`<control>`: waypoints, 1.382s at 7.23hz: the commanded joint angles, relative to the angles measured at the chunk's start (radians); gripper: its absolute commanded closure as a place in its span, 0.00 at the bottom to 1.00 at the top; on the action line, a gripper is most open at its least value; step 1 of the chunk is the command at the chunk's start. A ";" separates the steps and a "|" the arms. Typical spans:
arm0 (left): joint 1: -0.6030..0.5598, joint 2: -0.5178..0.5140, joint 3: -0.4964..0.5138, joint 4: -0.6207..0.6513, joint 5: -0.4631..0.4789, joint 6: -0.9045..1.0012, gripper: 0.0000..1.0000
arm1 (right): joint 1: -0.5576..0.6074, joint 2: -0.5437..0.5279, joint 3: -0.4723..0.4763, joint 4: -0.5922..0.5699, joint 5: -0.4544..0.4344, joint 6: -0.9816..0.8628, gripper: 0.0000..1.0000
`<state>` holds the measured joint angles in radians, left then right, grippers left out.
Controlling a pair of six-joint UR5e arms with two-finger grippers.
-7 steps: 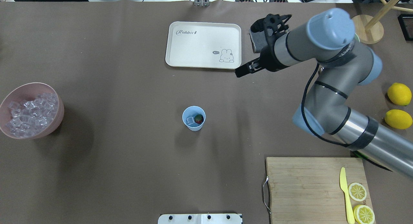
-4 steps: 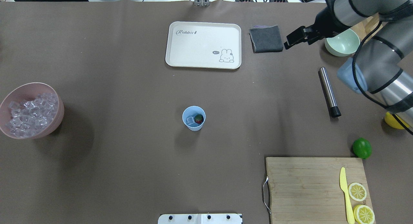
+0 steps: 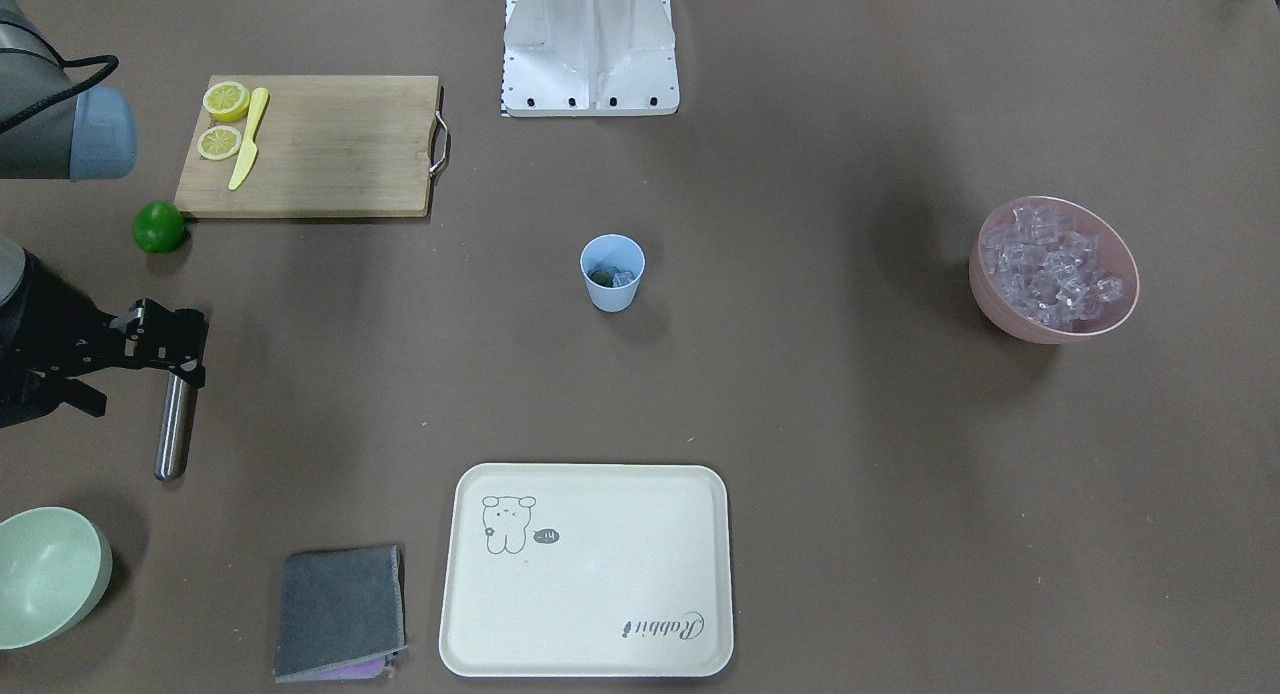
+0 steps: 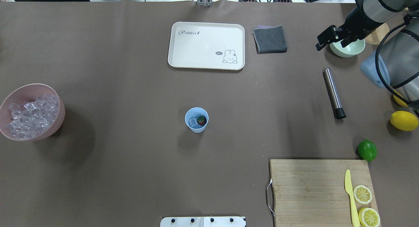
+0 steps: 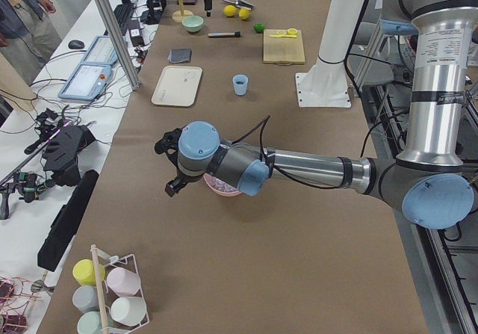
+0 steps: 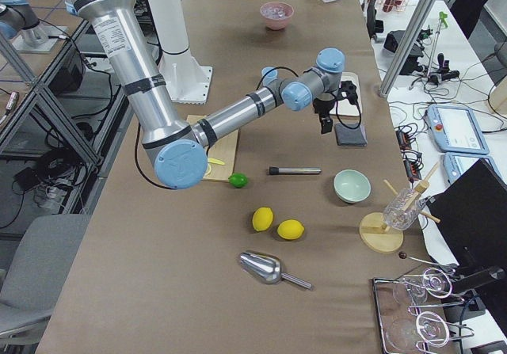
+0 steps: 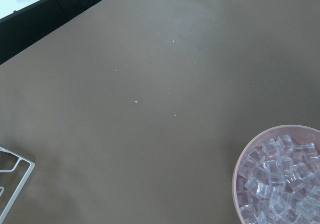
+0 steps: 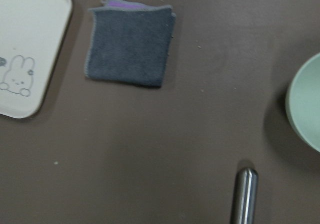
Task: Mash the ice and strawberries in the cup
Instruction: 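Move the right gripper toward the steel pestle near the green bowl, then grasp the steel pestle with the right gripper and raise it upright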
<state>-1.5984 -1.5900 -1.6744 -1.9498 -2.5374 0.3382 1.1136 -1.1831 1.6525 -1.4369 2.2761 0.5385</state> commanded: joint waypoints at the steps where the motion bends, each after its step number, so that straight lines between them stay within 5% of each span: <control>1: 0.000 -0.019 -0.004 0.000 0.008 0.005 0.03 | -0.001 -0.070 -0.003 -0.022 -0.044 0.003 0.00; 10: -0.002 -0.015 -0.042 -0.026 0.035 0.010 0.03 | -0.124 0.014 -0.291 -0.003 -0.118 0.008 0.00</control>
<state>-1.5994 -1.6103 -1.7123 -1.9678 -2.5202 0.3473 0.9963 -1.1886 1.4079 -1.4425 2.1613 0.5501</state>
